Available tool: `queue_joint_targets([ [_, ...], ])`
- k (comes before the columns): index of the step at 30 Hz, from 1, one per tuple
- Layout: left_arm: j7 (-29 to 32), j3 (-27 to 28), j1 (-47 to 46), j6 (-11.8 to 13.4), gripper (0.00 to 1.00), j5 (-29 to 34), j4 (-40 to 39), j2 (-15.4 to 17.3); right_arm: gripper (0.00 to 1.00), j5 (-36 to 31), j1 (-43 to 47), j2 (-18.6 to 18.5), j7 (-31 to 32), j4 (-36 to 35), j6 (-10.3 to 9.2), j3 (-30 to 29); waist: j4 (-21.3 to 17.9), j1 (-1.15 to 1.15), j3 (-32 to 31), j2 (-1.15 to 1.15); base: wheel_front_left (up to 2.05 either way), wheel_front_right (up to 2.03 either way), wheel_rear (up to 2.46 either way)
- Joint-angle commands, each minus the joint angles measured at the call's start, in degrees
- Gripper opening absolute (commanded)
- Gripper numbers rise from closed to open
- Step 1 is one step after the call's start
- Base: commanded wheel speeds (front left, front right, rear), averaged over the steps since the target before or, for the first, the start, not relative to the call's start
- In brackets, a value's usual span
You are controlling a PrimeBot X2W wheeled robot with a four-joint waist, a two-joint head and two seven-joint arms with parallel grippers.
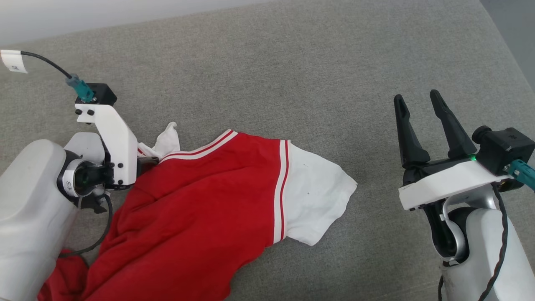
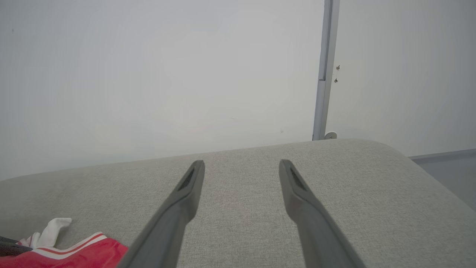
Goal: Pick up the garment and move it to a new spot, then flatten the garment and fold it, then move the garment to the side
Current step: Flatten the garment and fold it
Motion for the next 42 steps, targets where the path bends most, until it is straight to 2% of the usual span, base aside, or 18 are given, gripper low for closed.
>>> queue_joint_targets([
  [1, -0.1, -1.2, -0.1, -1.0, 1.0, 0.9, 1.4, -0.8, 1.0, 0.1, -0.7, 0.0, -0.1, -0.1, 0.0, 0.2, -0.1, 0.0, 0.2, 0.0, 0.0, 0.0, 0.0],
  [5, 0.0, -3.4, 0.7, -3.1, 1.0, 1.6, 4.5, -1.8, 1.0, -0.3, -0.9, 0.0, 0.2, -0.4, 0.0, 0.4, 0.1, 0.0, 0.1, 0.0, 0.0, 0.0, 0.0],
  [6, -0.1, -3.3, 0.7, -3.1, 0.35, 1.4, 5.2, -2.1, 1.0, -0.4, -0.8, 0.0, 0.2, -0.4, 0.0, 0.3, 0.2, 0.0, 0.0, 0.0, 0.0, 0.0, 0.0],
  [7, -0.2, -3.4, 0.6, -3.3, 0.0, 1.3, 5.6, -2.4, 1.0, -0.5, -0.8, 0.0, 0.4, -0.4, 0.0, 0.3, 0.4, 0.0, -0.1, 0.0, 0.0, 0.0, 0.0],
  [12, 0.1, -2.4, -1.8, -3.5, 0.0, 0.2, 4.9, -2.8, 1.0, -1.1, -0.2, 0.0, 0.8, -0.5, 0.0, 0.0, 1.3, 0.0, -1.4, 0.0, 0.0, 0.0, 0.0],
  [19, 3.2, -1.7, -2.8, -2.5, 0.0, -1.7, -3.5, -3.2, 1.0, -1.6, 0.9, 0.0, 1.4, -1.3, 0.0, -0.9, 2.4, 0.0, -2.8, 0.0, 0.0, 0.0, 0.0],
  [22, 6.2, -2.3, -1.4, -0.4, 0.0, -2.7, -10.0, -3.3, 1.0, -1.5, 1.1, 0.0, 1.4, -1.7, 0.0, -1.2, 2.6, 0.0, -3.2, 0.0, 0.0, 0.0, 0.0],
  [23, 6.2, -2.3, -1.4, -0.4, 0.0, -2.7, -10.0, -3.3, 1.0, -1.5, 1.1, 0.0, 1.4, -1.7, 0.0, -1.2, 2.6, 0.0, -3.2, 0.0, 0.0, 0.0, 0.0],
  [31, 12.9, -5.4, 5.1, 5.7, 0.0, -4.9, -28.4, -3.3, 1.0, -0.7, 1.4, 0.0, 1.3, -2.4, 0.0, -1.0, 1.4, 0.0, -2.9, 0.0, 0.0, 0.0, 0.0],
  [35, 13.9, -8.4, 8.2, 7.0, 0.0, -2.9, -32.9, -2.5, 1.0, -0.1, 0.7, 0.0, 0.9, -2.1, 0.0, -0.5, 0.2, 0.0, -2.4, 0.0, 0.0, 0.0, 0.0],
  [36, 13.9, -8.9, 9.0, 7.1, 0.17, -2.7, -33.2, -2.5, 1.0, 0.1, 0.5, 0.0, 0.8, -2.0, 0.0, -0.3, -0.1, 0.0, -2.2, 0.0, 0.0, 0.0, 0.0],
  [37, 13.7, -9.4, 9.7, 7.1, 0.42, -2.6, -33.2, -2.4, 1.0, 0.2, 0.4, 0.0, 0.7, -1.8, 0.0, -0.2, -0.3, 0.0, -2.2, 0.0, 0.0, 0.0, 0.0],
  [38, 13.4, -9.9, 10.1, 6.7, 0.92, -2.2, -33.0, -2.2, 1.0, 0.3, 0.3, 0.0, 0.5, -1.7, 0.0, -0.1, -0.4, 0.0, -2.1, 0.0, 0.0, 0.0, 0.0],
  [39, 13.4, -10.5, 10.5, 6.3, 1.0, -1.7, -32.5, -1.8, 1.0, 0.4, 0.2, 0.0, 0.4, -1.5, 0.0, 0.1, -0.6, 0.0, -2.0, 0.0, 0.0, 0.0, 0.0],
  [42, 12.7, -10.9, 11.3, 5.5, 1.0, -1.7, -31.0, -1.7, 1.0, 0.6, 0.0, 0.0, 0.2, -0.9, 0.0, 0.4, -1.0, 0.0, -2.1, 0.0, 0.0, 0.0, 0.0],
])
